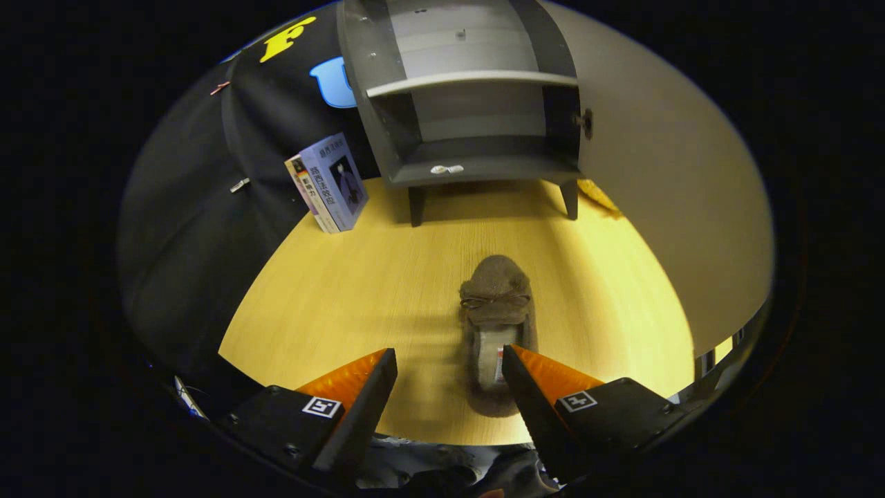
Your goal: Open the shoe cabinet door, grab the shoes and put them into the shoe cabinet, then close the shoe cabinet door.
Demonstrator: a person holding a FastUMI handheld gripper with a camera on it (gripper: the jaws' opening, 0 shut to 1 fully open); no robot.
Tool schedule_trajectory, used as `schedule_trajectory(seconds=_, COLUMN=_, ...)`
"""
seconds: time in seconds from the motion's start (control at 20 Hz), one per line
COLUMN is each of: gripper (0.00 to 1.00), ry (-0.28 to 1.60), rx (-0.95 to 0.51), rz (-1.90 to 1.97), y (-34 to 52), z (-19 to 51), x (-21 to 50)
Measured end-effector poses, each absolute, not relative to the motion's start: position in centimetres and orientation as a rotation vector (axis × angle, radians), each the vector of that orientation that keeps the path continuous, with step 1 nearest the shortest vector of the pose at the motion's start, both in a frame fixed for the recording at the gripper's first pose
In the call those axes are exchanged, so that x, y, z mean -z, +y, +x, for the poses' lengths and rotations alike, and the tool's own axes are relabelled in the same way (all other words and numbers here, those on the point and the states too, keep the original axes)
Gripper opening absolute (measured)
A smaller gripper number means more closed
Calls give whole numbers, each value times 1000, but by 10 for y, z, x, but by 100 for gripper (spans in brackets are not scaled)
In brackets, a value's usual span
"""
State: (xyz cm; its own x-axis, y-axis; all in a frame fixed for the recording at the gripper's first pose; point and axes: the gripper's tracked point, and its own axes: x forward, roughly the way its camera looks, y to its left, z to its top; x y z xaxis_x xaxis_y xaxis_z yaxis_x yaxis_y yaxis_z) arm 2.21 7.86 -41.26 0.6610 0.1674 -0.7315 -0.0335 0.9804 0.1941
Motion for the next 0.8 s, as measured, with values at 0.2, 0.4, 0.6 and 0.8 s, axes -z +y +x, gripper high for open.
schedule_trajectory(seconds=0.2, gripper=91, ry=823, rx=-65, rz=165, y=82, z=61, x=461)
schedule_trajectory(seconds=0.4, gripper=65, ry=749, rx=6, rz=141, y=74, z=102, x=486)
schedule_trajectory(seconds=0.6, gripper=20, ry=749, rx=62, rz=168, y=62, z=114, x=496)
schedule_trajectory(seconds=0.8, gripper=5, ry=755, rx=11, rz=202, y=66, z=112, x=479)
